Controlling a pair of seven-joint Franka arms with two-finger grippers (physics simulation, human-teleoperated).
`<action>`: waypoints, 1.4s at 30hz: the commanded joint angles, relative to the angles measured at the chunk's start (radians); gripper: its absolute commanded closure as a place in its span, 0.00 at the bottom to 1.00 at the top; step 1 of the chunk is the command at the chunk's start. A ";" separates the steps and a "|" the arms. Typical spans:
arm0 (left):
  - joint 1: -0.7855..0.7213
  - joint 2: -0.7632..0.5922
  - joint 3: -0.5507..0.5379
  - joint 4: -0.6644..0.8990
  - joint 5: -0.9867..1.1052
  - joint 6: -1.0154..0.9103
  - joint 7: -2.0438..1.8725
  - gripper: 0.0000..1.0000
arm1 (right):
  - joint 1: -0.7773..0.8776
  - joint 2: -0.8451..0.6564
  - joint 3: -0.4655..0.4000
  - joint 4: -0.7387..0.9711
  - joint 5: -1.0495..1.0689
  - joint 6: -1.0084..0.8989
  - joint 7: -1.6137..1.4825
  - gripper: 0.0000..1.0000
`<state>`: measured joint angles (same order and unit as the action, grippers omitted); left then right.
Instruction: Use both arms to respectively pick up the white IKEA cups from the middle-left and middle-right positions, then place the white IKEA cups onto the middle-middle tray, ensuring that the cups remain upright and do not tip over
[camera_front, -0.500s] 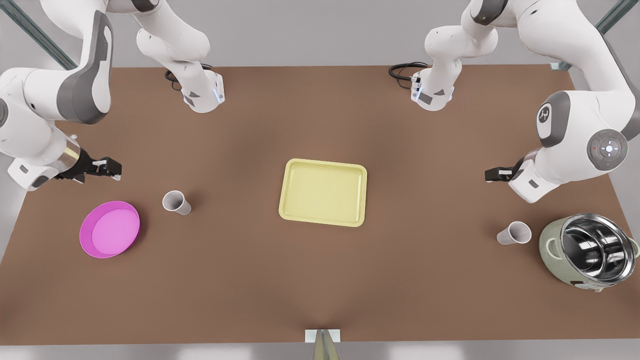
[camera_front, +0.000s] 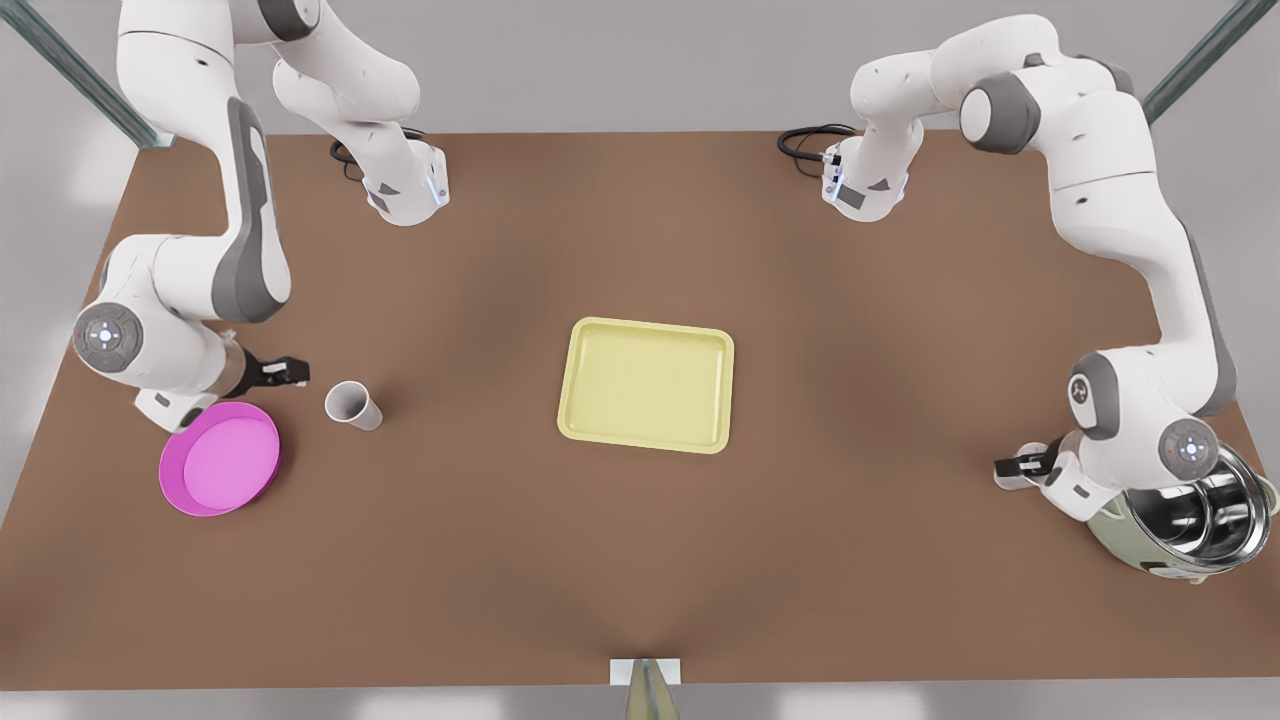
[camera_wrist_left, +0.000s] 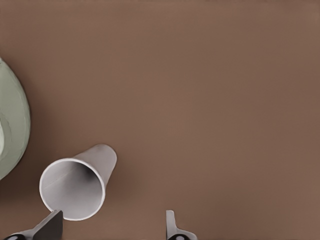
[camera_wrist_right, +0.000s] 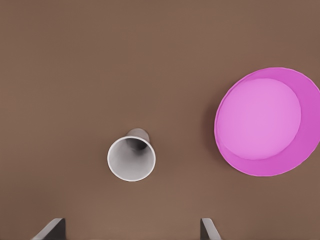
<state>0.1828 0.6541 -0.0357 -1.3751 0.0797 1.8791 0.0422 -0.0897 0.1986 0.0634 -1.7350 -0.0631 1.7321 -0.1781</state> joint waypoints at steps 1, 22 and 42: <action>0.009 0.009 0.000 -0.025 0.008 0.181 0.130 0.00 | -0.005 -0.004 -0.002 -0.044 0.029 0.133 -0.015 0.00; 0.024 0.102 0.014 -0.078 0.011 0.181 0.122 0.73 | -0.058 0.093 -0.008 -0.380 0.071 0.669 -0.015 0.00; -0.575 0.044 -0.191 0.093 0.023 -0.026 -1.073 0.78 | -0.068 0.122 -0.008 -0.485 0.069 0.727 -0.026 0.69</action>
<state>-0.3694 0.6884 -0.2268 -1.2915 0.1047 1.8280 -0.2881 -0.1582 0.3203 0.0560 -2.2203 0.0134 2.4474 -0.2007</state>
